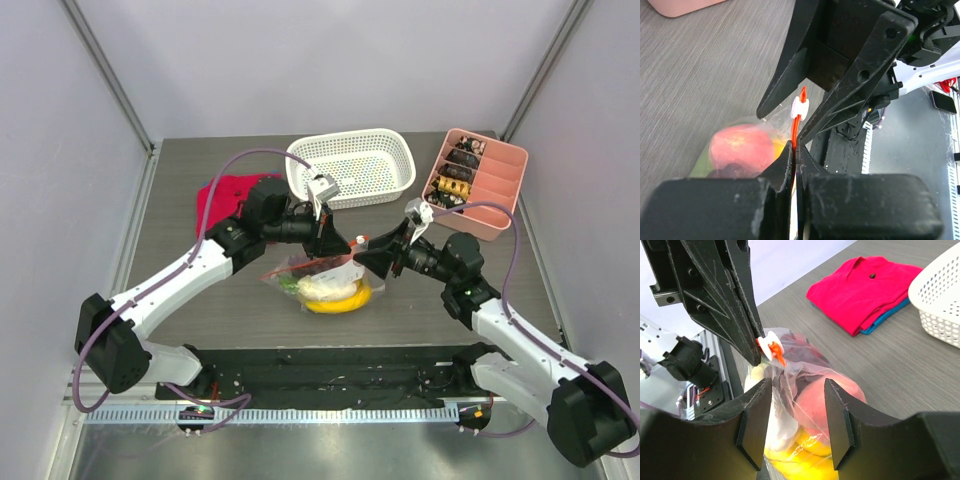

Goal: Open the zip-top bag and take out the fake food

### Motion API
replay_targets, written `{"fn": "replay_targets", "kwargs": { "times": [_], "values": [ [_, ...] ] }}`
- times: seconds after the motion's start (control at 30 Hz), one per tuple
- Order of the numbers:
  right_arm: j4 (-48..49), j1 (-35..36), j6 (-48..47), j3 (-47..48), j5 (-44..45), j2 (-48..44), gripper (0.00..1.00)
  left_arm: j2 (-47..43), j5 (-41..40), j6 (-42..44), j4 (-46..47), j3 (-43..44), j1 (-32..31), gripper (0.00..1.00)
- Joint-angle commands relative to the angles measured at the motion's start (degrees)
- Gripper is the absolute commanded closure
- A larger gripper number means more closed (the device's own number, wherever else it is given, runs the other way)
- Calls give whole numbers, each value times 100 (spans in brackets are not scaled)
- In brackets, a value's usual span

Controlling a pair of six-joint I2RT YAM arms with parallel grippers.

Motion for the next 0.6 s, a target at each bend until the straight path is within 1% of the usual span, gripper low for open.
{"fn": "replay_targets", "kwargs": {
  "times": [0.0,0.07,0.27,0.3,0.37,0.4,0.47,0.5,0.53,0.57],
  "values": [
    [722,-5,202,232,-418,199,49,-176,123,-84,383,24,-18,100],
    [1064,-5,325,162,-489,252,49,-167,167,-75,383,7,-18,100],
    [1215,-5,317,293,-612,507,51,-167,211,-92,365,-46,-27,100],
    [1277,3,352,293,-647,551,55,-176,202,-101,365,-46,-27,100],
    [1278,3,344,285,-665,586,61,-202,211,-101,356,-37,-36,100],
    [1304,-5,344,276,-665,586,73,-211,246,-110,356,-20,-27,100],
    [1435,3,414,232,-630,586,93,-202,316,-128,356,24,-36,100],
    [1462,-5,457,241,-612,586,99,-185,238,-145,356,42,-45,100],
    [1497,3,501,258,-612,586,99,-193,107,-163,339,68,-53,98],
    [1515,3,580,276,-603,578,99,-184,45,-232,347,121,-62,82]
  ]
}}
